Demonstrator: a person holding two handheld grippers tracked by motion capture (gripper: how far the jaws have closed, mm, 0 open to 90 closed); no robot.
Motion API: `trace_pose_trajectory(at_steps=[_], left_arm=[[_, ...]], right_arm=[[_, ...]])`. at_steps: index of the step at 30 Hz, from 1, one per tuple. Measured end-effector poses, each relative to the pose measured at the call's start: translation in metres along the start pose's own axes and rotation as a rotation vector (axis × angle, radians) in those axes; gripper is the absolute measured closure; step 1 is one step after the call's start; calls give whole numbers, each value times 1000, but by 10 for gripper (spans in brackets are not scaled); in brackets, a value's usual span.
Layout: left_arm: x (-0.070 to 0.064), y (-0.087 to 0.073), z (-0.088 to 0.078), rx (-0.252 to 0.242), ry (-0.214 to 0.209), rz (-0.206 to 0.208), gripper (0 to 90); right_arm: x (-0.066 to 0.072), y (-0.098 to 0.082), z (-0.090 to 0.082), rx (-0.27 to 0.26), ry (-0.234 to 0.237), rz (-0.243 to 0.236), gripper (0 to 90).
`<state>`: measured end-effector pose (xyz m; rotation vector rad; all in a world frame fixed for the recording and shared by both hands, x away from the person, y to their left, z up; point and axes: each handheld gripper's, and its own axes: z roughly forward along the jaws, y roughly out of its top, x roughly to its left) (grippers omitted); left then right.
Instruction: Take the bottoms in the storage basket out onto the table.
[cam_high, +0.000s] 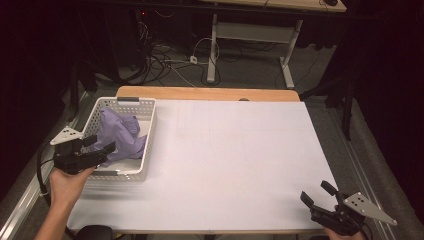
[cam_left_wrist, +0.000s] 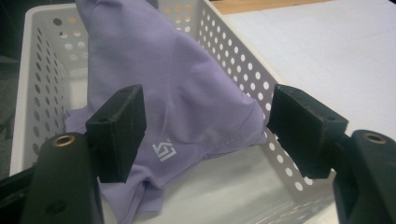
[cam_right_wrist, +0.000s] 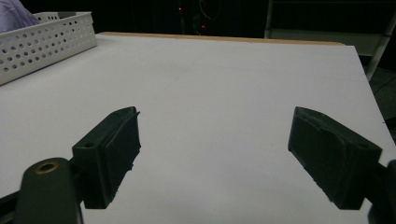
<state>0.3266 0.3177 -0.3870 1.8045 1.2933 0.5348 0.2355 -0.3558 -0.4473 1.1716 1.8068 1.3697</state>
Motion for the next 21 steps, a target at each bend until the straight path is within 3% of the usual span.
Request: trace_pose_trajectory(at_steps=[10, 21], left_arm=[[5, 12, 6, 43, 2, -5, 233], [17, 26, 15, 100, 45, -6, 182]], right_arm=[[0, 0, 0, 0, 2, -4, 174], [0, 0, 0, 0, 5, -6, 173]])
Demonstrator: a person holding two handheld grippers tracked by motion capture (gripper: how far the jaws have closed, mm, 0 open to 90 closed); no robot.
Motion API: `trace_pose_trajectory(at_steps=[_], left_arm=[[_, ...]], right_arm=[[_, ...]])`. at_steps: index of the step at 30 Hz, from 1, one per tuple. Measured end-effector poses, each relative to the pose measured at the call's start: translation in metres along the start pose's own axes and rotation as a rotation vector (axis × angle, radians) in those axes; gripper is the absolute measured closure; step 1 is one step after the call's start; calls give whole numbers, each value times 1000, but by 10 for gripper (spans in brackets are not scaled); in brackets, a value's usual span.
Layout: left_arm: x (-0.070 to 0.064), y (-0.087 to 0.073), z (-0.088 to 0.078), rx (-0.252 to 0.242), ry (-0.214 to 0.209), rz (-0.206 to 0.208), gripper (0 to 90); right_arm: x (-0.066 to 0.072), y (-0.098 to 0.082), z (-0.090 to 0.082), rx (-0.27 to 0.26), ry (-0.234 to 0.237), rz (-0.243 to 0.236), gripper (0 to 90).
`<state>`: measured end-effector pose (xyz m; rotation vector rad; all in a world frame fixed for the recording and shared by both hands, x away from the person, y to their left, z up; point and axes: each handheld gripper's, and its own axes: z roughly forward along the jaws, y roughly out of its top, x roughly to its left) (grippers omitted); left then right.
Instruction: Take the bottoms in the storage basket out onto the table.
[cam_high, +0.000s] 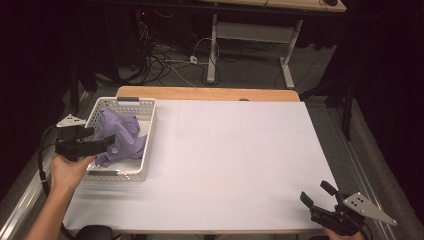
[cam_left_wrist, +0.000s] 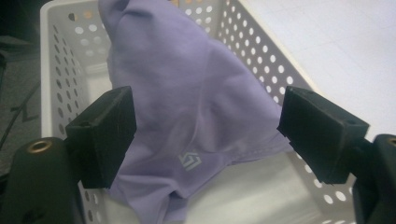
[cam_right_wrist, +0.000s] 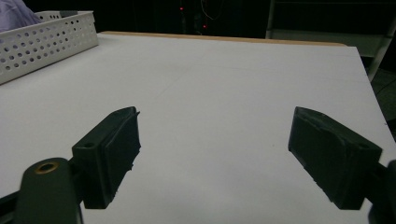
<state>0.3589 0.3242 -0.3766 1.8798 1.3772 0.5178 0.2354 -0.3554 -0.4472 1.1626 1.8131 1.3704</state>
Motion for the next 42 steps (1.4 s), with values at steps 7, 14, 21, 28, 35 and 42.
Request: trace_pose_trajectory(at_steps=[7, 14, 21, 28, 35, 42], left_arm=[[4, 11, 8, 46, 18, 7, 181], [4, 23, 19, 63, 8, 9, 141], [8, 30, 29, 91, 0, -9, 139], [14, 36, 39, 114, -16, -45, 103], [17, 40, 48, 164, -20, -71, 103], [12, 46, 58, 212, -13, -51, 111]], right_arm=[[1, 0, 1, 6, 1, -6, 173], [1, 0, 1, 8, 3, -10, 173], [1, 0, 1, 9, 4, -9, 173], [1, 0, 1, 8, 5, -11, 174], [1, 0, 1, 11, 7, -10, 174], [1, 0, 1, 12, 6, -13, 175]])
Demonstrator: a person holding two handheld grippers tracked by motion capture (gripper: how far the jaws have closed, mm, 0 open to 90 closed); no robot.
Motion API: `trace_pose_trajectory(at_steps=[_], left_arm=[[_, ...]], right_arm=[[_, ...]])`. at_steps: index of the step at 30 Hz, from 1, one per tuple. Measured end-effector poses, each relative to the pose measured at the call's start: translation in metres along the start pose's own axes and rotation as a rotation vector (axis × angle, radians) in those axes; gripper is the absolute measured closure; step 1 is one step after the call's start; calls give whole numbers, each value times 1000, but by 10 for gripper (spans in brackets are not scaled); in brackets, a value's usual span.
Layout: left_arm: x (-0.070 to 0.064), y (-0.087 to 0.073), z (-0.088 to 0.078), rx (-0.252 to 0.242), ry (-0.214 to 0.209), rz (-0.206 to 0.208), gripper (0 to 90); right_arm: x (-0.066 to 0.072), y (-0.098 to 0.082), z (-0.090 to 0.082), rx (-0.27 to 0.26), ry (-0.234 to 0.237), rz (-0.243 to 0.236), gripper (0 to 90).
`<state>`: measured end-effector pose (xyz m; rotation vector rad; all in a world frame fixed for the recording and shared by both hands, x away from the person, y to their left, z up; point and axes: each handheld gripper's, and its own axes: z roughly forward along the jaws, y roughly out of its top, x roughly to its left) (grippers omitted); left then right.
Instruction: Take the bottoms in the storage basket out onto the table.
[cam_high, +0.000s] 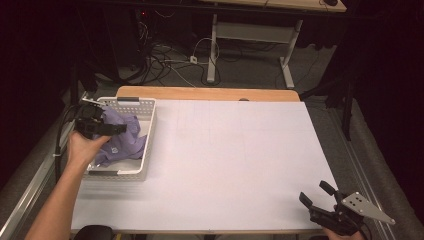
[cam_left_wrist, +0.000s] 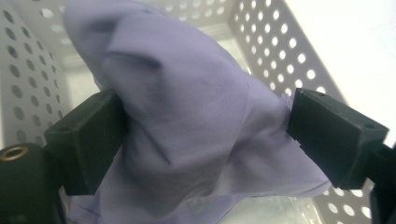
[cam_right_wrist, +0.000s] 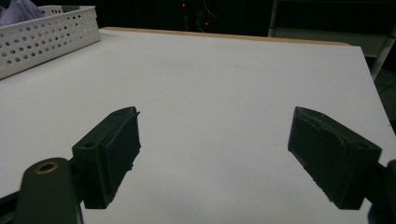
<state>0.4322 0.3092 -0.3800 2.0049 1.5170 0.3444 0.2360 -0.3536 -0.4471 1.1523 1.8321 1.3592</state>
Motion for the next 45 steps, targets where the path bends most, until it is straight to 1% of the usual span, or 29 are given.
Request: trace_pose_trajectory(at_steps=[3, 5, 9, 11, 13, 18, 20, 21, 23, 24, 25, 26, 28, 29, 30, 31, 33, 34, 35, 36, 45], left_arm=[[1, 0, 6, 14, 2, -9, 126], [3, 1, 9, 22, 2, -23, 134], [5, 3, 15, 27, -22, -48, 142], [4, 3, 18, 35, -23, -50, 155], [4, 3, 21, 46, -10, -47, 202], [5, 3, 29, 86, -15, -66, 362], [5, 3, 29, 84, -9, -67, 445], [5, 4, 30, 85, -15, -80, 484], [5, 4, 30, 87, -32, -79, 559], [5, 4, 30, 87, -32, -79, 598], [5, 4, 30, 88, -43, -80, 598], [4, 4, 31, 90, -51, -78, 657], [4, 4, 31, 96, -66, -74, 698], [4, 4, 31, 96, -66, -74, 718], [4, 4, 30, 99, -76, -65, 735], [4, 4, 30, 99, -76, -65, 751], [4, 4, 28, 99, -86, -58, 767], [4, 4, 26, 93, -90, -46, 777], [4, 4, 26, 93, -90, -46, 780], [3, 3, 23, 82, -93, -34, 782], [2, 3, 11, 45, -114, -22, 794]], right_arm=[[0, 0, 0, -1, 1, -2, 175], [0, 0, 0, -1, 2, -1, 175], [0, 0, 0, 0, 3, -3, 175], [0, 0, 0, 1, 3, -3, 176], [0, 0, 0, 0, 4, -6, 176], [0, 0, 0, 2, 5, -8, 176], [0, 0, 0, 2, 4, -9, 177], [0, 0, 0, 2, 4, -10, 178], [1, 0, 0, 1, 2, -12, 179], [1, 0, 0, 1, 2, -13, 179], [1, 0, 0, 1, 2, -13, 179], [1, 0, 0, 1, 2, -14, 180], [1, 0, 0, 1, 2, -15, 180], [1, 0, 0, 1, 2, -15, 180], [1, 0, 0, 1, 2, -15, 180], [1, 0, 0, 1, 2, -15, 180], [1, 0, 0, 1, 2, -16, 181], [1, 0, 0, 1, 2, -16, 180], [1, 0, 0, 1, 2, -16, 180], [1, 0, 0, 1, 1, -16, 181], [1, 0, 0, 3, 0, -15, 181]])
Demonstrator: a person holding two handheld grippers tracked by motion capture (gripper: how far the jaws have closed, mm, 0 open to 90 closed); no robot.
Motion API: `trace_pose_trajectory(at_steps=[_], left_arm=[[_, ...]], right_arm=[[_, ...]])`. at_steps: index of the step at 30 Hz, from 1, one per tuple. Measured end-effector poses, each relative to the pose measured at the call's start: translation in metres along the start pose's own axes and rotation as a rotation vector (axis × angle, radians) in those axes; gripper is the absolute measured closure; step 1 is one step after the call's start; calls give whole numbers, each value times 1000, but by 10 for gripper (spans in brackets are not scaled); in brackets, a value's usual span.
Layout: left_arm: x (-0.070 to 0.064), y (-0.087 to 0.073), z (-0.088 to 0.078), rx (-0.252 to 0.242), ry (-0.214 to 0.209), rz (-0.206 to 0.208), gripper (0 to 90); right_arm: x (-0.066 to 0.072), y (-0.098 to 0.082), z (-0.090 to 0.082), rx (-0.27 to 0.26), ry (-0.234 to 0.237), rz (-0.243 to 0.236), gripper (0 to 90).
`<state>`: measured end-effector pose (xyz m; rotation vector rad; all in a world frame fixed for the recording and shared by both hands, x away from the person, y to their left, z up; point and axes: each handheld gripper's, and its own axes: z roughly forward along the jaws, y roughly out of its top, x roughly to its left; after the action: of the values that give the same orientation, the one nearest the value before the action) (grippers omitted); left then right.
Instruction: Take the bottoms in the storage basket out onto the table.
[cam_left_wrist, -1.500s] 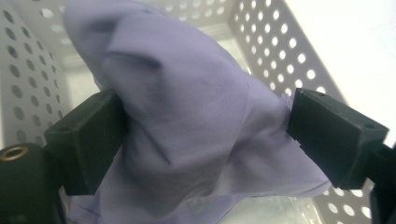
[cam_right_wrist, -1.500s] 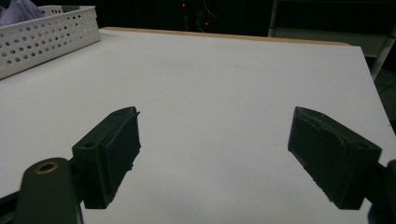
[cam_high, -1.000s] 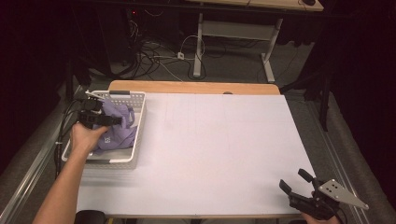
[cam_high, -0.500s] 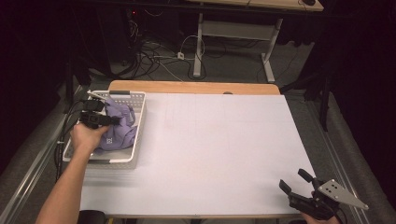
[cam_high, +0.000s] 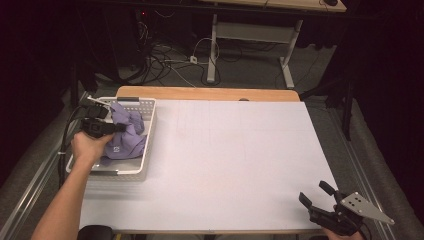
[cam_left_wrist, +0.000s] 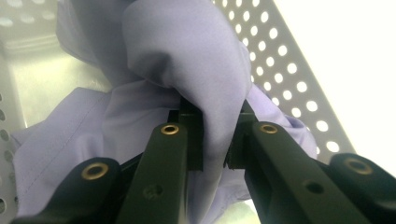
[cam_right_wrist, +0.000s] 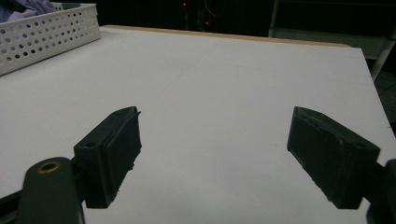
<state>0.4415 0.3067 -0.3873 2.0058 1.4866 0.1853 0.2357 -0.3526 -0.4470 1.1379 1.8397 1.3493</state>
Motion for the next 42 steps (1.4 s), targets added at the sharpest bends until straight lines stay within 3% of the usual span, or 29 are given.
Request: trace_pose_trajectory(at_steps=[13, 28, 42], left_arm=[[-2, -1, -17, -46, -25, 0, 797], [-20, 9, -38, -74, -30, 75, 808], [-26, 15, -60, -132, -48, 89, 805]], right_arm=[[0, 0, 0, 0, 0, 1, 181], [0, 0, 0, -1, -1, 4, 181], [0, 0, 0, -1, 0, 6, 181]])
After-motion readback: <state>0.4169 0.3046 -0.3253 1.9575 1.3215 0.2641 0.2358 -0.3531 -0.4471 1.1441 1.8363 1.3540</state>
